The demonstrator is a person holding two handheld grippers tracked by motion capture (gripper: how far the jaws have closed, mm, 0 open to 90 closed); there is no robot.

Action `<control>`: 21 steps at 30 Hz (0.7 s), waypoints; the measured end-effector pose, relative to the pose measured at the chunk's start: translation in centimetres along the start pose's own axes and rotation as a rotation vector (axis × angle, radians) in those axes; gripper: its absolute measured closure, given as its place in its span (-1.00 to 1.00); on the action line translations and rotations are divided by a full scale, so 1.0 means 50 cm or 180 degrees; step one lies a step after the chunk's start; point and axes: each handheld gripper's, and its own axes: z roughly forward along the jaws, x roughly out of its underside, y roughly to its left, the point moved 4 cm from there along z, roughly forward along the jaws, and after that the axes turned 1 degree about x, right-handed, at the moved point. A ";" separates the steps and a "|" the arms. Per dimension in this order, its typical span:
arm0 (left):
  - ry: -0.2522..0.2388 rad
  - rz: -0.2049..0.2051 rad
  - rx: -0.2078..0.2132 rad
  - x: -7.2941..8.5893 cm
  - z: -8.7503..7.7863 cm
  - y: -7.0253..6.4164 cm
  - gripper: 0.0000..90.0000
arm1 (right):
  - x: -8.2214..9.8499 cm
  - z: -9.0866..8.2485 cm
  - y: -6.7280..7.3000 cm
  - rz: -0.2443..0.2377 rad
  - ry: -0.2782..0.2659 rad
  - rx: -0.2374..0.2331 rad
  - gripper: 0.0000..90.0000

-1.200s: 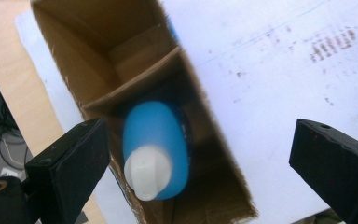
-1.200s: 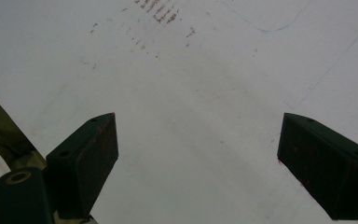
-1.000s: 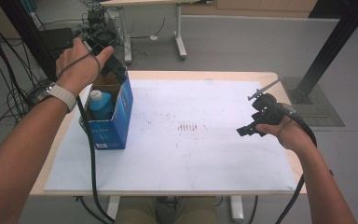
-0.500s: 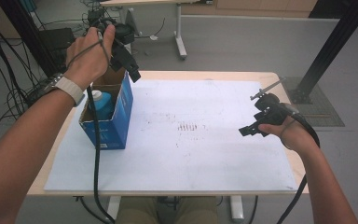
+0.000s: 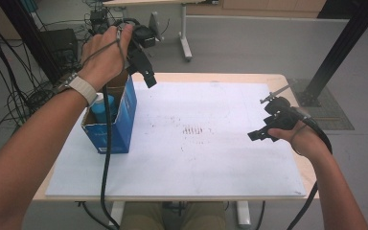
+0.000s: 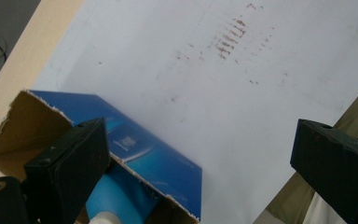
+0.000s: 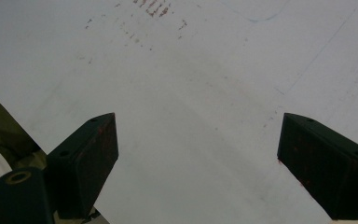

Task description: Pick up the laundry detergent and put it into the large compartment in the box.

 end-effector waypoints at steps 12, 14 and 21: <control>0.0002 0.0390 0.0196 -0.037 0.036 -0.015 -0.89 | 0.016 -0.008 0.001 0.0057 -0.0014 0.0033 -0.73; -0.0001 0.0467 0.0230 -0.041 0.044 -0.018 -0.89 | 0.019 -0.008 0.000 0.0066 -0.0023 0.0038 -0.73; -0.0019 0.0694 0.0402 -0.052 0.078 -0.021 -0.89 | 0.022 -0.008 0.000 0.0097 -0.0019 0.0044 -0.73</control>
